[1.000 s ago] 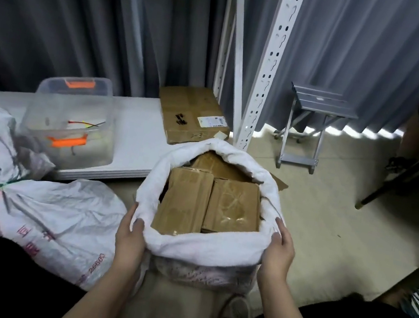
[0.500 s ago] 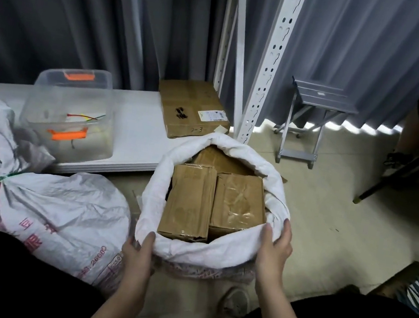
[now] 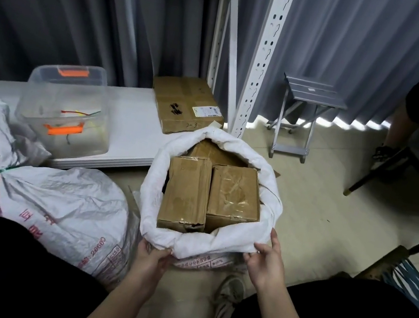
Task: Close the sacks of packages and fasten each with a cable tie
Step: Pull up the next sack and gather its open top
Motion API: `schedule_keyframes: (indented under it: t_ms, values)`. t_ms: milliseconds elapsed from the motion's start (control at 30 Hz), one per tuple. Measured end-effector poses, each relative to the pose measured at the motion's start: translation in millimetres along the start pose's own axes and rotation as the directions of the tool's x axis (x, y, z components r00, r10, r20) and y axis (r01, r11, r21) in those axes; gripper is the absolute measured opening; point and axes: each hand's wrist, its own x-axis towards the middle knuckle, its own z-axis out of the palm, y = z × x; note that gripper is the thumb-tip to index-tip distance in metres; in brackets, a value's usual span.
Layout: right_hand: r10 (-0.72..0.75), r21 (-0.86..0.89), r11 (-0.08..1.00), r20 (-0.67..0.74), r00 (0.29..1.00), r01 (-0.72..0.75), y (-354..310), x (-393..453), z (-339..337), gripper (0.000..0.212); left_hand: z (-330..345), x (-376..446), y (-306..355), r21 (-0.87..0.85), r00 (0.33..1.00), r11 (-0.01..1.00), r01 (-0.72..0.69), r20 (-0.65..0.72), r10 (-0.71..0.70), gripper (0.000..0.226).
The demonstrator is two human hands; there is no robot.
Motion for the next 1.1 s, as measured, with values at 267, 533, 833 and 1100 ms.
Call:
schedule_keyframes:
  t_ms: [267, 533, 833, 1100]
  values:
    - [-0.517, -0.734, 0.635, -0.174, 0.838, 0.24, -21.9, 12.3, 21.1, 0.04, -2.2, 15.6, 30.9, 0.345, 0.919, 0.93, -0.124, -0.313, 0.239, 0.045]
    - [-0.386, -0.941, 0.124, 0.247, 0.889, 0.316, -68.8, 86.3, 83.8, 0.047, 52.0, 99.7, 125.1, 0.857, 0.903, 0.391, -0.336, 0.175, 0.393, 0.052]
    - [-0.397, -0.928, 0.033, 0.329, 0.857, 0.372, -57.5, 144.3, 71.4, 0.036, 57.2, 146.1, 93.0, 0.842, 0.877, 0.405, -0.357, 0.153, 0.455, 0.038]
    - [-0.503, -0.891, 0.066, 0.359, 0.786, 0.449, -90.6, 187.1, 103.8, 0.03, 99.9, 160.0, 96.1, 0.706, 0.78, 0.599, -0.379, -0.105, 0.617, 0.035]
